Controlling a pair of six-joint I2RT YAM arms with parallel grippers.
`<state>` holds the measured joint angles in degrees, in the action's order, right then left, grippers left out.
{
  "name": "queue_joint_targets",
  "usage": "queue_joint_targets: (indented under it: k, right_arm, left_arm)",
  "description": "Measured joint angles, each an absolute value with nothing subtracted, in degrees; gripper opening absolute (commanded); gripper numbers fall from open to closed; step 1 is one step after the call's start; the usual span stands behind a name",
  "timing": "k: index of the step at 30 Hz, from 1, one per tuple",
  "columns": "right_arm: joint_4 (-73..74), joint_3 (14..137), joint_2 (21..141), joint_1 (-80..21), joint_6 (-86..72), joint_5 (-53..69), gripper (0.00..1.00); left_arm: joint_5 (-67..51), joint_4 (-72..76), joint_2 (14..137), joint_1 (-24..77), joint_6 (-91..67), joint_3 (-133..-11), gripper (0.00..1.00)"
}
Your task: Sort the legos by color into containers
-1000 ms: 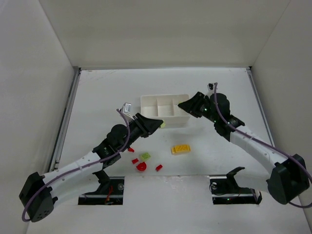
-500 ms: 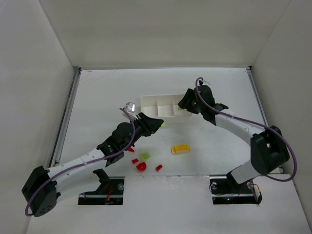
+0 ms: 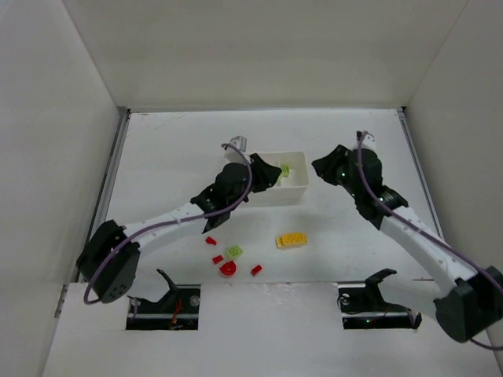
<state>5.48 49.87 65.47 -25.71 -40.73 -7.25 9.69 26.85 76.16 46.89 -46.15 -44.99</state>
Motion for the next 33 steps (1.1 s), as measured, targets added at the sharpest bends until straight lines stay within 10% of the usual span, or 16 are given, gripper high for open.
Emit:
queue_joint_targets:
  k: [11,16,24,33]
  right_arm:
    - [9.0,36.4,39.0,-21.3,-44.7,-7.9,0.32]
    - [9.9,35.2,36.4,-21.9,-45.1,-7.6,0.35]
    - [11.1,33.9,35.0,-22.8,-45.2,-6.9,0.43]
    - [10.7,33.9,36.8,-34.6,-43.9,-4.5,0.27]
  left_arm:
    - [13.5,19.8,101.6,47.7,-35.6,-69.2,0.15]
    - [17.0,16.0,107.7,50.3,-31.4,-74.6,0.33]
    - [20.3,13.7,109.2,52.4,-27.3,-76.9,0.66]
    - [20.6,14.5,98.8,50.9,-26.3,-69.4,0.69]
